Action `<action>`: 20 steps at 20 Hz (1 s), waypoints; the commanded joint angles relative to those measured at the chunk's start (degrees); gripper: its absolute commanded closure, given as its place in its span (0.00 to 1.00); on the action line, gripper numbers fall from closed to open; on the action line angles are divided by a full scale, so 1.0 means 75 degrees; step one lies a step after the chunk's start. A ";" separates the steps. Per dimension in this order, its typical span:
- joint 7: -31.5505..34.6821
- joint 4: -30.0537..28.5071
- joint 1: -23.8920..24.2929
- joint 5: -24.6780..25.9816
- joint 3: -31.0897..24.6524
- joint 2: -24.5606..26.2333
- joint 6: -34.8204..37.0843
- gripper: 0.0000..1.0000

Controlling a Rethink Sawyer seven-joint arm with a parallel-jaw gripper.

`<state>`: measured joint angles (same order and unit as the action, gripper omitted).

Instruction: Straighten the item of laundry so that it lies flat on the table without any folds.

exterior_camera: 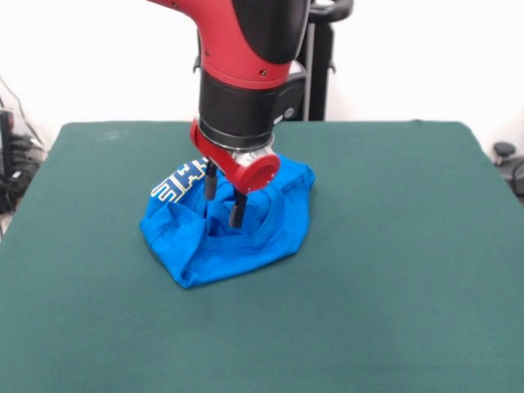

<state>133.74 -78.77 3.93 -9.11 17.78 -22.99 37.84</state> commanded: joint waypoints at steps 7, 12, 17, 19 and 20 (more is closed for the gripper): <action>0.0420 0.0426 0.0064 0.0471 -0.0193 0.0379 0.1456 0.00; 0.0591 0.0473 0.0080 0.0314 -0.0473 0.0631 0.1121 0.00; 0.0761 0.0551 -0.0002 0.0140 -0.0642 0.0703 0.1030 0.00; 0.0761 0.0616 0.0022 0.0070 -0.0741 0.0729 0.0953 0.00; 0.0781 0.0606 0.0009 0.0030 -0.0798 0.0742 0.0877 0.00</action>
<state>133.74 -74.31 5.15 -7.47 19.03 -22.46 43.66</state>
